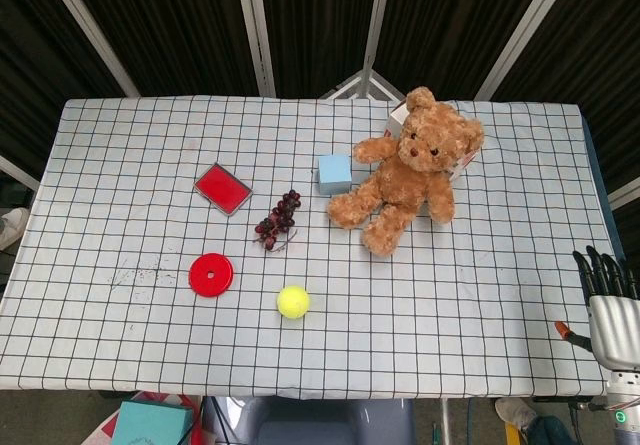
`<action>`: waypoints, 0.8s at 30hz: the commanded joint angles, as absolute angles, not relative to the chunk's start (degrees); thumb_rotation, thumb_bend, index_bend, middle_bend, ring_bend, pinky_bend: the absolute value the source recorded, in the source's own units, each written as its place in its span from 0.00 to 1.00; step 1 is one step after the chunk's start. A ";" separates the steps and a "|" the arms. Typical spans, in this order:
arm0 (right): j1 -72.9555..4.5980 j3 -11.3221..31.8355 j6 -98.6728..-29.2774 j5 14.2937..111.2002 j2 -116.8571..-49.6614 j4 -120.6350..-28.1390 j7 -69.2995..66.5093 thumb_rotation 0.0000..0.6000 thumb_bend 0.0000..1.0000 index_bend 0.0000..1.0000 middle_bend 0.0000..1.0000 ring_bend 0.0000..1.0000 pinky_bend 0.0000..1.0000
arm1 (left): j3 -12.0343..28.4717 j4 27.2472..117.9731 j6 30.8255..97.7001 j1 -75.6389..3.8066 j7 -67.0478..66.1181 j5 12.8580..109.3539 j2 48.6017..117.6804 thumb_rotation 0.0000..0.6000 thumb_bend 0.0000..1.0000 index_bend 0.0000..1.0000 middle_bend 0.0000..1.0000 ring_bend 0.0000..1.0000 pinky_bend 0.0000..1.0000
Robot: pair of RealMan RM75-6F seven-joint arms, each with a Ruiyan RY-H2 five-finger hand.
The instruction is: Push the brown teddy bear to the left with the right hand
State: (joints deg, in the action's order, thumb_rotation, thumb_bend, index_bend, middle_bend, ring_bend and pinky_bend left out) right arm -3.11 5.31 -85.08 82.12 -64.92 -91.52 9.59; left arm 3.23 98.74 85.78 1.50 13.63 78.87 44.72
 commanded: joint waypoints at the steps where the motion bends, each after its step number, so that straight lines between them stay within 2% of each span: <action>1: -3.13 5.18 -85.12 82.27 -65.07 -91.44 9.77 1.00 0.10 0.00 0.00 0.00 0.00 | 3.26 98.76 85.96 1.62 13.92 78.92 44.63 1.00 0.18 0.23 0.00 0.01 0.14; 7: -2.83 5.11 -85.44 82.29 -64.87 -91.39 8.49 1.00 0.10 0.00 0.00 0.00 0.00 | 3.00 99.07 87.25 2.17 14.10 80.12 44.60 1.00 0.18 0.23 0.00 0.01 0.14; 16: -2.23 5.72 -85.36 80.10 -64.40 -92.71 6.82 1.00 0.10 0.00 0.00 0.00 0.00 | 2.95 99.32 85.56 1.34 12.52 79.59 44.90 1.00 0.18 0.23 0.00 0.01 0.14; 24: -2.70 6.03 -83.35 78.83 -64.79 -93.62 2.93 1.00 0.10 0.00 0.00 0.00 0.00 | 2.77 100.13 87.28 2.10 11.55 80.23 44.90 1.00 0.18 0.23 0.00 0.01 0.14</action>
